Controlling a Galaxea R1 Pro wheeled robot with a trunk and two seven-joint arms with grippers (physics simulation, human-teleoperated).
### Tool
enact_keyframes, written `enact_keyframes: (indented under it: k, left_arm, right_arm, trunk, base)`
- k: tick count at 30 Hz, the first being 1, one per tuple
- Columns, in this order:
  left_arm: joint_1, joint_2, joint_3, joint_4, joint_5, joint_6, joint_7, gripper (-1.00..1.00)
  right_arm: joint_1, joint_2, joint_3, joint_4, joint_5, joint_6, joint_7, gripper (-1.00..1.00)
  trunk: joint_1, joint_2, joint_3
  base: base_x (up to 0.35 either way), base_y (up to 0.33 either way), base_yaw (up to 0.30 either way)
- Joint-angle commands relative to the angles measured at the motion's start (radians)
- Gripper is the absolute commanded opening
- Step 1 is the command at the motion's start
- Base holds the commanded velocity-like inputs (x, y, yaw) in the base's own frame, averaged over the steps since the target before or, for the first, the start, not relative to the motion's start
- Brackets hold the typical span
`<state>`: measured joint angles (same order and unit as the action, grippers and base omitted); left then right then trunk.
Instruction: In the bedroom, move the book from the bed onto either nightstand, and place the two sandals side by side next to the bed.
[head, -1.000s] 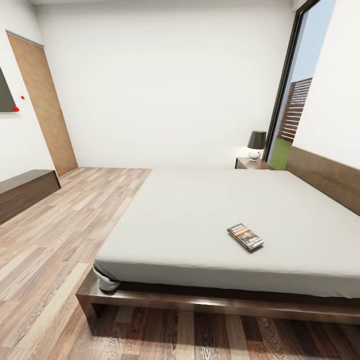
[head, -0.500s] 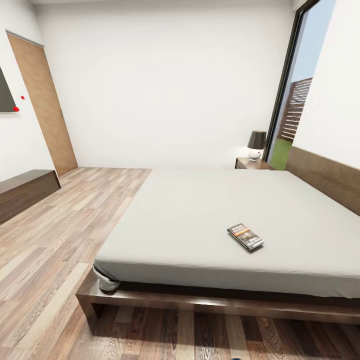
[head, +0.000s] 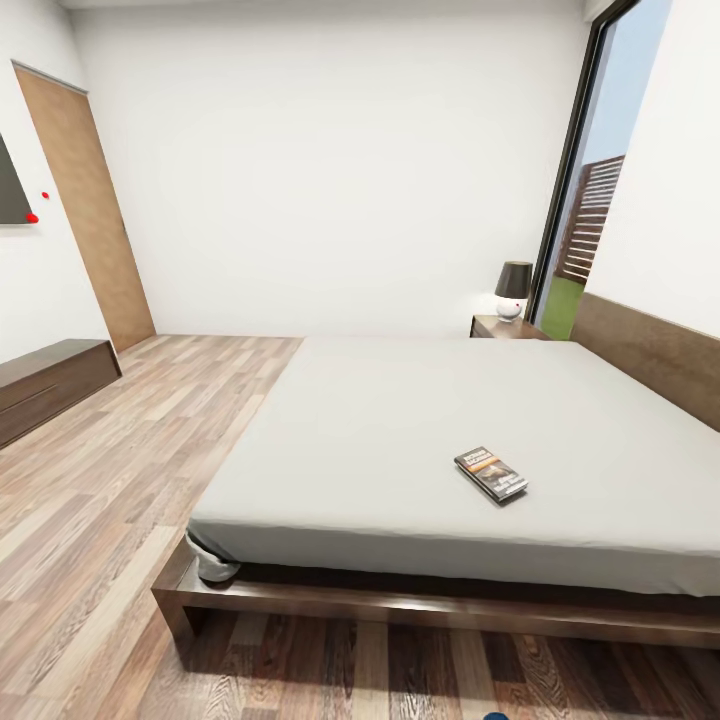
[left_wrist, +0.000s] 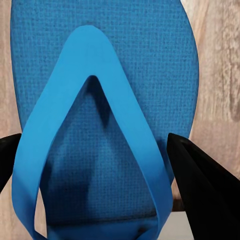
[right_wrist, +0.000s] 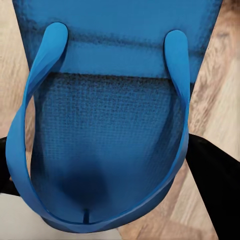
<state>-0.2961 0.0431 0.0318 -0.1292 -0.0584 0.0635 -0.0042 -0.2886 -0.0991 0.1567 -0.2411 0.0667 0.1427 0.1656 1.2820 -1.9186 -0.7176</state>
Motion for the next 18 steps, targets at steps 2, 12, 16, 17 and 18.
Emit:
enact_keyframes:
  k: [2, 12, 16, 17, 18]
  left_arm:
    - [0.000, 0.000, 0.003, -0.002, -0.006, 0.006, 0.000, -1.00]
    - [-0.001, -0.002, 0.002, -0.003, -0.006, 0.006, 0.000, -1.00]
    - [-0.001, -0.003, 0.002, -0.003, -0.007, 0.006, 0.000, -1.00]
    - [-0.001, -0.003, 0.002, -0.003, -0.007, 0.006, 0.000, -1.00]
    - [-0.001, -0.003, 0.001, -0.003, -0.007, 0.006, 0.000, -1.00]
  right_arm:
    - [0.000, -0.002, 0.003, -0.003, 0.007, 0.002, 0.013, -1.00]
    - [0.000, -0.001, 0.003, -0.004, 0.008, -0.003, 0.034, -1.00]
    - [-0.002, -0.001, 0.003, -0.004, 0.008, -0.001, 0.039, -1.00]
    - [-0.002, -0.001, 0.003, -0.004, 0.008, 0.000, 0.047, -1.00]
    - [-0.003, -0.001, 0.003, -0.004, 0.008, 0.001, 0.052, -1.00]
  trunk:
    - [0.000, 0.000, -0.001]
    - [0.000, 0.000, -0.001]
    - [0.000, 0.000, -0.001]
    - [0.000, 0.000, -0.001]
    - [0.000, 0.000, -0.001]
  base:
    - [0.000, 0.000, 0.000]
    - [0.000, 0.000, 0.000]
    - [0.000, 0.000, 0.000]
    - [0.000, 0.000, 0.000]
    - [0.000, 0.000, 0.000]
